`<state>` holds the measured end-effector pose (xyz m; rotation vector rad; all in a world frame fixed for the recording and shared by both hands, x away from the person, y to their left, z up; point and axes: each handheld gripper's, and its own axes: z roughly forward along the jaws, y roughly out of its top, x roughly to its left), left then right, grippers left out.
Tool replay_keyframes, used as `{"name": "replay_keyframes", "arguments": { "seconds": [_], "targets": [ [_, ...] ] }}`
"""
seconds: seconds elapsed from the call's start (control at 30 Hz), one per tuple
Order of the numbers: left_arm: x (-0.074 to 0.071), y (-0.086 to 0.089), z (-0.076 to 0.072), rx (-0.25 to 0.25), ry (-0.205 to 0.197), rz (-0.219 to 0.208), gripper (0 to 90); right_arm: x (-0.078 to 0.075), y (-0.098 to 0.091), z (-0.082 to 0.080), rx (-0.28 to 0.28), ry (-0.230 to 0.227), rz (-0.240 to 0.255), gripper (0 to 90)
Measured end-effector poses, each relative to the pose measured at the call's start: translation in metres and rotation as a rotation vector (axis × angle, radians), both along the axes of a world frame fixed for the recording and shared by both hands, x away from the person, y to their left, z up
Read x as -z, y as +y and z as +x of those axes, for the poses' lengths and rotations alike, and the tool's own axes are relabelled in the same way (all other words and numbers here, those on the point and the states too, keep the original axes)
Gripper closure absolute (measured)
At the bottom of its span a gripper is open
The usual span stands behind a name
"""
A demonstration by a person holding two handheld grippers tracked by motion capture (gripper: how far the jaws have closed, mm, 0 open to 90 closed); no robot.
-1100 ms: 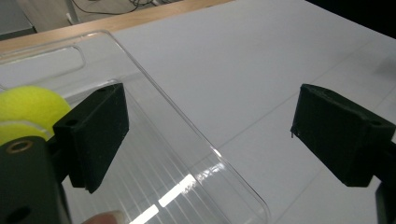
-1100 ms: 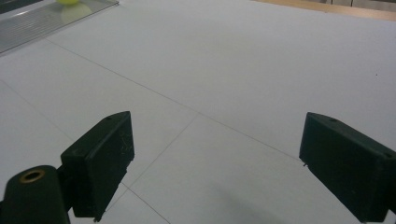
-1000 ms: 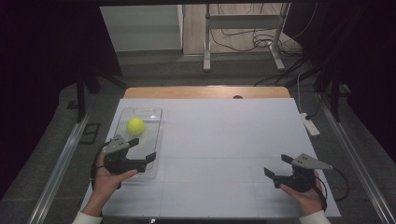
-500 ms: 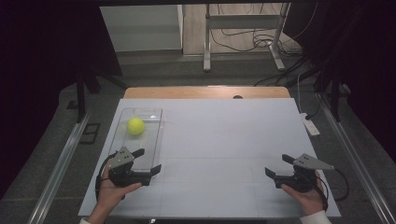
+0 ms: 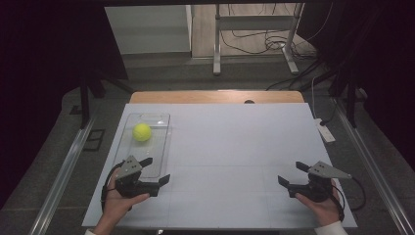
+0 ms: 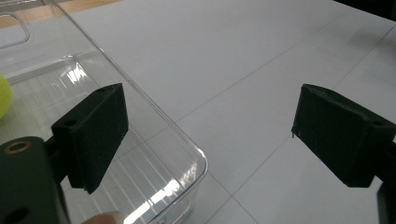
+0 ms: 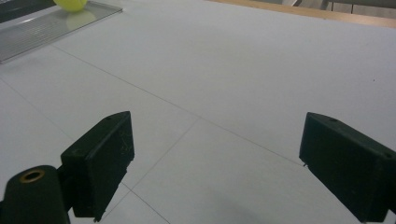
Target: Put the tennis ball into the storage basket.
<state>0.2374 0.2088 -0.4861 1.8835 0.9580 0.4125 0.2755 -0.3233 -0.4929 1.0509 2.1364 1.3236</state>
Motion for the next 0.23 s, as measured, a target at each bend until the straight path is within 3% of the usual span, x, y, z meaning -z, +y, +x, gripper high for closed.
{"name": "replay_keyframes", "arguments": {
  "seconds": [0.23],
  "targets": [
    [0.001, 0.0006, 0.0002, 0.0, 0.002, -0.001, 11.3, -0.0001, -0.0002, 0.0, 0.002, -0.001, -0.003, 10.4]
  ]
}}
